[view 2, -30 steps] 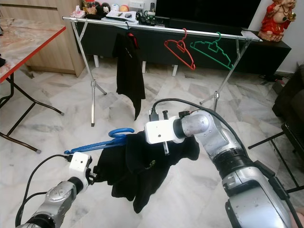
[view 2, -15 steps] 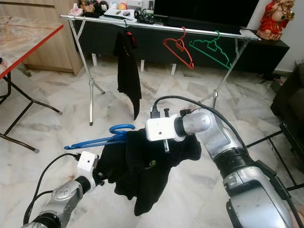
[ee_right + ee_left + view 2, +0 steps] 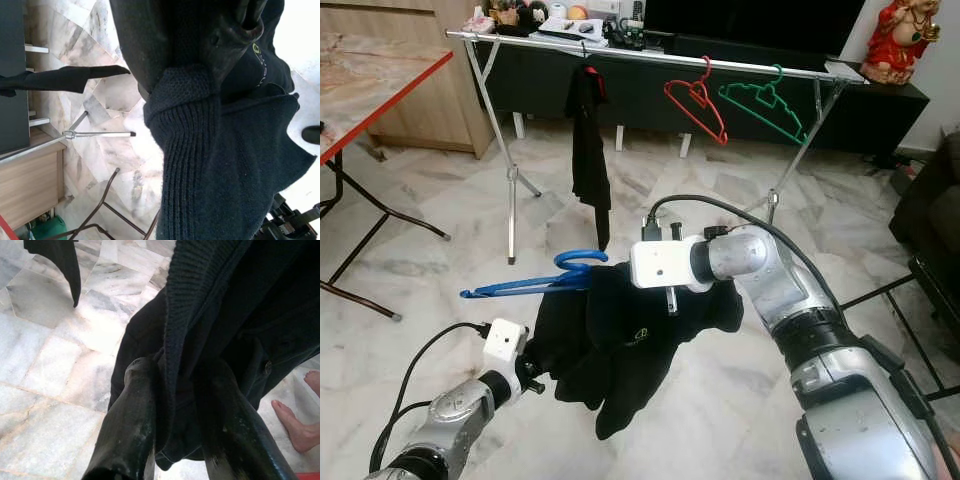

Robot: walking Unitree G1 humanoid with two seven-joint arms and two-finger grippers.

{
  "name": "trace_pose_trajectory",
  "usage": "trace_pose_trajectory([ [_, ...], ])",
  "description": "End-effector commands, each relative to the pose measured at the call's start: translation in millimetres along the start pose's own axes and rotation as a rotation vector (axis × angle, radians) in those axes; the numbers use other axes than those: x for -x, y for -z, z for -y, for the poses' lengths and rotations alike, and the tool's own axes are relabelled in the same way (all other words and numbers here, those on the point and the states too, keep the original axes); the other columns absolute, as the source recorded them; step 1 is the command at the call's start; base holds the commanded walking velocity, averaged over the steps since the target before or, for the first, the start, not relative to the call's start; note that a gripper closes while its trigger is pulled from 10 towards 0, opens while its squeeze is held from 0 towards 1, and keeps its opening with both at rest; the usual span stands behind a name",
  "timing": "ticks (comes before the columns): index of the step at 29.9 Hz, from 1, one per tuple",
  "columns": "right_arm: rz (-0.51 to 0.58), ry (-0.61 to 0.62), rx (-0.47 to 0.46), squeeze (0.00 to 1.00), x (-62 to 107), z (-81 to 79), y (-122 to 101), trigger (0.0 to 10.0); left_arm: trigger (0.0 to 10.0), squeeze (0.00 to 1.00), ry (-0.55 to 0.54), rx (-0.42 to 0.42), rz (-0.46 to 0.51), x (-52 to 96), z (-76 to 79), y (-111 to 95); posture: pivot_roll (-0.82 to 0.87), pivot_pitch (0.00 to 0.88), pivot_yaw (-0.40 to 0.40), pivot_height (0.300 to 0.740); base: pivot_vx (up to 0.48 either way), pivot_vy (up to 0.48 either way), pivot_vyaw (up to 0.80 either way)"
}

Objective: Hang hanger

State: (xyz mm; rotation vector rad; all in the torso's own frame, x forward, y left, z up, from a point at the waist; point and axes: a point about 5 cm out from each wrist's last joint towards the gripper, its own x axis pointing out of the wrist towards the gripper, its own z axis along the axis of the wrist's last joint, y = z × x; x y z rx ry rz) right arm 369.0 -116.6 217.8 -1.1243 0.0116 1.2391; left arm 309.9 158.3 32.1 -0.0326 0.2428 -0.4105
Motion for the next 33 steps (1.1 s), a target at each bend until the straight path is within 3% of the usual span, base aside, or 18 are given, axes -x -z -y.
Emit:
trace_pose_trajectory([
  [1, 0.017, 0.066, -0.002, 0.00, 10.0, 14.4, -4, 0.0, 0.0, 0.00, 0.012, 0.018, -0.010, 0.2, 3.8, 4, -0.08, 0.123, -0.083, 0.740, 0.000, 0.000, 0.00],
  [26, 0.028, 0.099, -0.011, 0.00, 12.6, 21.5, -6, 0.0, 0.0, 0.00, 0.008, 0.021, -0.026, -0.5, 5.7, 7, -0.08, 0.123, -0.086, 0.740, 0.000, 0.000, 0.00],
  [31, 0.010, 0.086, -0.045, 0.00, 14.1, 12.2, 5, 0.0, 0.0, 0.00, -0.075, -0.016, -0.089, 3.1, -2.3, 13, -0.08, 0.122, -0.092, 0.740, 0.000, 0.000, 0.00],
  [33, -0.001, 0.047, -0.092, 0.00, 15.8, -3.8, 18, 0.0, 0.0, 0.00, -0.130, -0.031, -0.126, 7.2, -9.0, 18, -0.07, 0.123, -0.093, 0.740, 0.000, 0.000, 0.00],
])
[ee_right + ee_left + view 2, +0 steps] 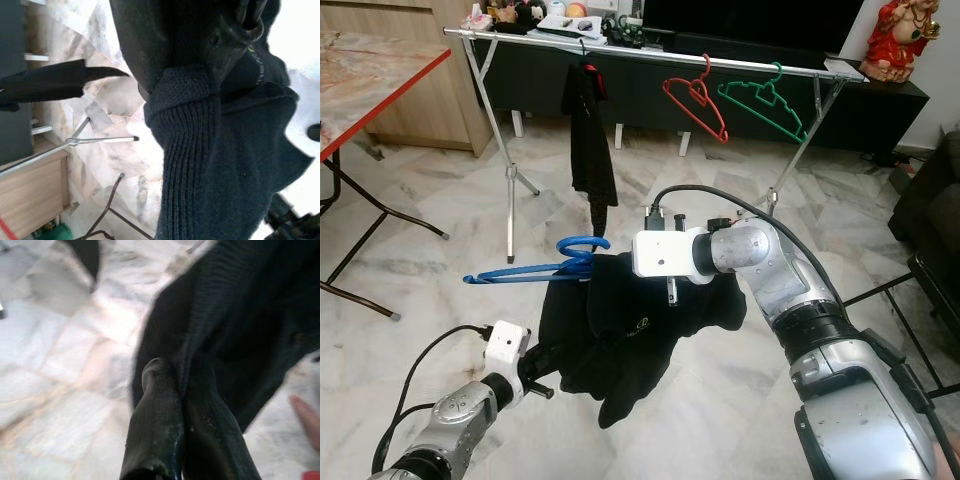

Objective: Hang hanger

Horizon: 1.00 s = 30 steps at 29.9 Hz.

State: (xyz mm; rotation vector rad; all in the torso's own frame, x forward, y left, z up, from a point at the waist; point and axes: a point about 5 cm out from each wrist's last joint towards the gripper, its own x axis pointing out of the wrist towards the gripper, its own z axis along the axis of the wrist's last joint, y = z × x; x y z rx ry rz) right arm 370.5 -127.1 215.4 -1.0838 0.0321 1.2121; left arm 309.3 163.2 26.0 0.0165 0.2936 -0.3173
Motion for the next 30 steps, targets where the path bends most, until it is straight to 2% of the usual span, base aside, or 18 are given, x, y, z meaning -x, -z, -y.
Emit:
trace_pose_trajectory([
  [1, -0.002, -0.002, -0.082, 0.00, 11.5, -12.8, 19, 0.0, 0.0, 0.00, -0.064, -0.012, -0.089, 7.2, -8.7, 15, -0.07, 0.124, -0.093, 0.740, 0.000, 0.000, 0.00],
  [2, -0.002, -0.006, -0.091, 0.00, 11.8, -15.0, 21, 0.0, 0.0, 0.00, -0.070, -0.013, -0.092, 7.6, -9.5, 16, -0.07, 0.124, -0.093, 0.740, 0.000, 0.000, 0.00],
  [3, -0.013, -0.018, -0.137, 0.00, 14.4, -26.2, 31, 0.0, 0.0, 0.00, -0.094, -0.012, -0.106, 10.4, -13.8, 19, -0.08, 0.125, -0.092, 0.740, 0.000, 0.000, 0.00],
  [5, -0.015, -0.025, -0.176, 0.00, 16.9, -34.9, 39, 0.0, 0.0, 0.00, -0.113, -0.013, -0.121, 13.1, -17.0, 22, -0.08, 0.125, -0.092, 0.740, 0.000, 0.000, 0.00],
  [10, 0.100, -0.027, -0.382, 0.00, 28.1, -53.7, 52, 0.0, 0.0, 0.00, -0.143, -0.014, -0.152, 17.3, -20.3, 28, -0.08, 0.125, -0.087, 0.740, 0.000, 0.000, 0.00],
  [11, 0.110, -0.064, -0.406, 0.00, 31.4, -63.7, 56, 0.0, 0.0, 0.00, -0.146, -0.017, -0.158, 17.8, -20.7, 29, -0.08, 0.125, -0.086, 0.740, 0.000, 0.000, 0.00],
  [13, 0.094, -0.078, -0.417, 0.00, 32.5, -68.6, 60, 0.0, 0.0, 0.00, -0.147, -0.019, -0.162, 18.2, -20.9, 30, -0.08, 0.126, -0.084, 0.740, 0.000, 0.000, 0.00],
  [14, 0.028, -0.151, -0.420, 0.00, 37.3, -83.7, 70, 0.0, 0.0, 0.00, -0.149, -0.026, -0.171, 18.8, -21.6, 31, -0.08, 0.125, -0.083, 0.740, 0.000, 0.000, 0.00],
  [17, -0.058, -0.256, -0.439, 0.00, 46.5, -102.2, 83, 0.0, 0.0, 0.00, -0.153, -0.034, -0.183, 19.5, -23.1, 32, -0.08, 0.127, -0.080, 0.740, 0.000, 0.000, 0.00],
  [19, -0.094, -0.288, -0.439, 0.00, 49.7, -107.2, 87, 0.0, 0.0, 0.00, -0.155, -0.037, -0.187, 19.8, -23.7, 32, -0.08, 0.127, -0.079, 0.740, 0.000, 0.000, 0.00],
  [23, -0.333, -0.308, -0.374, 0.00, 58.0, -117.0, 108, 0.0, 0.0, 0.00, -0.157, -0.042, -0.192, 20.0, -24.2, 32, -0.09, 0.128, -0.078, 0.740, 0.000, 0.000, 0.00],
  [24, -0.357, -0.297, -0.362, 0.00, 58.7, -116.9, 110, 0.0, 0.0, 0.00, -0.157, -0.043, -0.193, 20.0, -24.2, 32, -0.08, 0.128, -0.078, 0.740, 0.000, 0.000, 0.00],
  [30, -0.313, -0.144, -0.362, 0.00, 48.6, -101.5, 104, 0.0, 0.0, 0.00, -0.149, -0.049, -0.193, 19.2, -23.0, 32, -0.08, 0.128, -0.078, 0.740, 0.000, 0.000, 0.00],
])
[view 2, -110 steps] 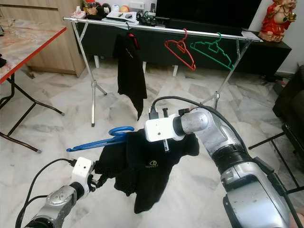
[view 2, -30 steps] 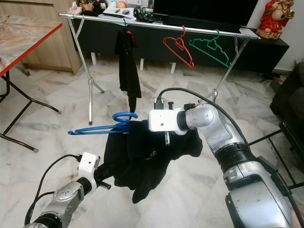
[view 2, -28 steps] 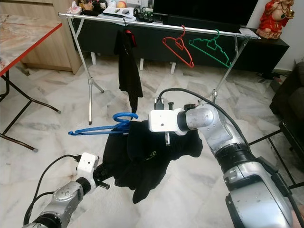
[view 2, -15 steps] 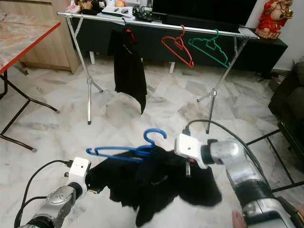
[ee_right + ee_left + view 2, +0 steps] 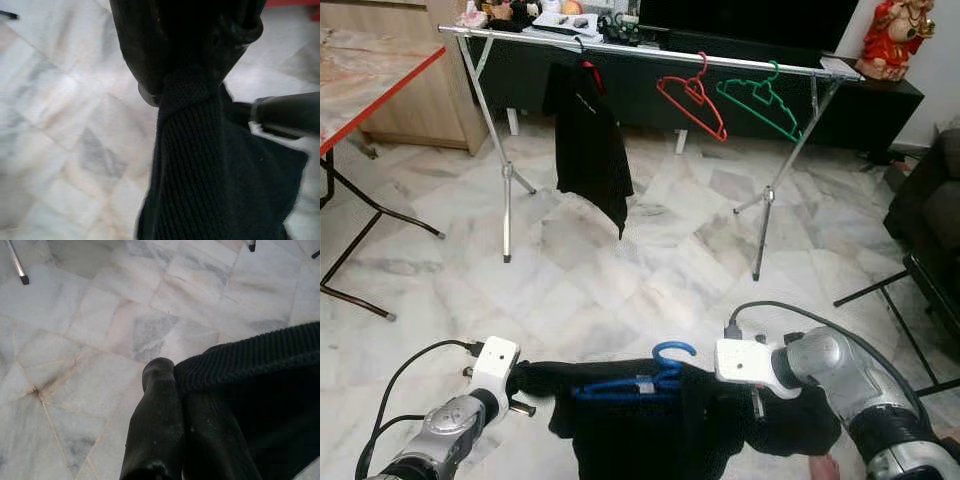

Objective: Hang hanger

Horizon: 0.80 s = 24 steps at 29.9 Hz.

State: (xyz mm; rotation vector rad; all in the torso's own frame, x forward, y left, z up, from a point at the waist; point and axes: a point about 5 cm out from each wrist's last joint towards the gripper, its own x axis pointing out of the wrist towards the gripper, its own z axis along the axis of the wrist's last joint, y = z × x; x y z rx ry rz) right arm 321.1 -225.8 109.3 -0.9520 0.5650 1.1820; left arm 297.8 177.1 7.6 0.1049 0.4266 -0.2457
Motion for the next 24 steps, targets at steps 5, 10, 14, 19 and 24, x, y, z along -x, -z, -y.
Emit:
trace_pose_trajectory([
  [5, 0.028, 0.120, -0.041, 0.00, 11.7, 15.9, 0, 0.0, 0.0, 0.00, -0.058, -0.003, -0.053, 6.8, -11.5, 12, -0.08, 0.126, -0.079, 0.740, 0.000, 0.000, 0.00],
  [10, 0.135, 0.103, -0.078, 0.00, 10.8, 16.1, -10, 0.0, 0.0, 0.00, -0.034, -0.035, -0.067, 6.9, -7.5, 15, -0.08, 0.123, -0.080, 0.740, 0.000, 0.000, 0.00],
  [14, 0.194, 0.080, -0.098, 0.00, 10.6, 15.3, -14, 0.0, 0.0, 0.00, -0.026, -0.045, -0.070, 6.7, -5.8, 15, -0.08, 0.121, -0.081, 0.740, 0.000, 0.000, 0.00],
  [19, 0.099, 0.081, -0.073, 0.00, 8.1, 13.6, -5, 0.0, 0.0, 0.00, -0.014, -0.070, -0.076, 6.4, -4.1, 16, -0.08, 0.115, -0.080, 0.740, 0.000, 0.000, 0.00],
  [24, 0.031, 0.020, -0.064, 0.00, 2.7, 3.7, 3, 0.0, 0.0, 0.00, -0.014, -0.078, -0.066, 5.9, -7.0, 12, -0.07, 0.114, -0.081, 0.740, 0.000, 0.000, 0.00],
])
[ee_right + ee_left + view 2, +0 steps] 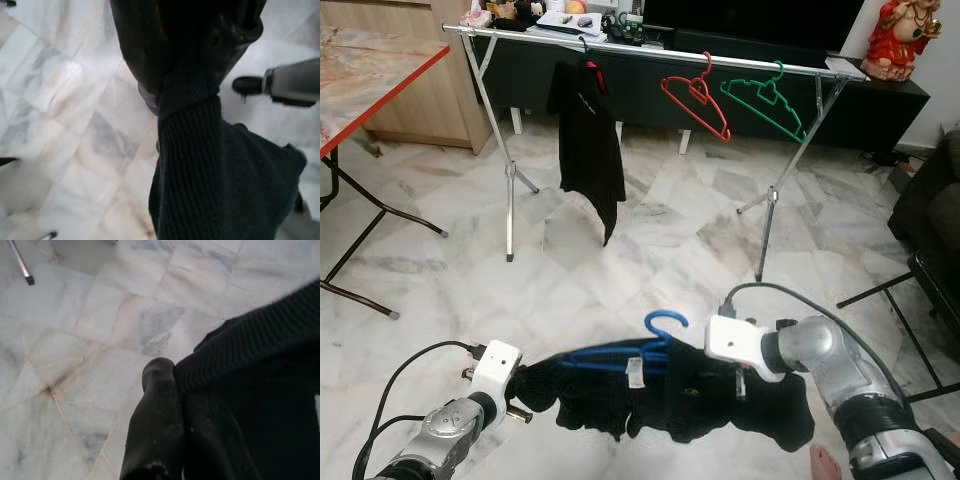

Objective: Hang hanger

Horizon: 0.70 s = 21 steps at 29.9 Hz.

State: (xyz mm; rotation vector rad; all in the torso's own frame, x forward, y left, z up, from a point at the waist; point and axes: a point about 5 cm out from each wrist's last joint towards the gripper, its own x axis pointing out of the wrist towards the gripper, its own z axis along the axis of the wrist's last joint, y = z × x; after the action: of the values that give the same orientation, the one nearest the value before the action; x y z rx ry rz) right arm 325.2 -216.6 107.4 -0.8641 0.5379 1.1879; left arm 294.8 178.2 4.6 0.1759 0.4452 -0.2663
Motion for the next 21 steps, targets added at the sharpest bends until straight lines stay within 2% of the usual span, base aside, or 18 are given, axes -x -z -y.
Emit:
trace_pose_trajectory([
  [1, -0.040, -0.001, -0.021, 0.00, 8.9, -1.7, 10, 0.0, 0.0, 0.00, -0.029, -0.009, -0.032, 4.0, -9.8, 6, -0.07, 0.114, -0.080, 0.740, 0.000, 0.000, 0.00],
  [12, -0.200, 0.080, 0.007, 0.00, -1.8, -4.3, 27, 0.0, 0.0, 0.00, -0.029, 0.007, 0.008, 2.1, -15.4, -5, -0.06, 0.120, -0.079, 0.740, 0.000, 0.000, 0.00],
  [16, -0.181, 0.131, -0.025, 0.00, -9.1, -5.1, 26, 0.0, 0.0, 0.00, -0.007, 0.013, 0.021, 1.7, -13.7, -7, -0.06, 0.121, -0.079, 0.740, 0.000, 0.000, 0.00],
  [17, -0.161, 0.178, -0.043, 0.00, -14.8, -5.0, 24, 0.0, 0.0, 0.00, 0.011, 0.027, 0.037, 1.6, -13.0, -9, -0.06, 0.122, -0.079, 0.740, 0.000, 0.000, 0.00],
  [21, -0.129, 0.223, -0.087, 0.00, -27.9, -9.3, 22, 0.0, 0.0, 0.00, 0.045, 0.049, 0.075, 0.6, -12.9, -16, -0.05, 0.123, -0.079, 0.740, 0.000, 0.000, 0.00],
])
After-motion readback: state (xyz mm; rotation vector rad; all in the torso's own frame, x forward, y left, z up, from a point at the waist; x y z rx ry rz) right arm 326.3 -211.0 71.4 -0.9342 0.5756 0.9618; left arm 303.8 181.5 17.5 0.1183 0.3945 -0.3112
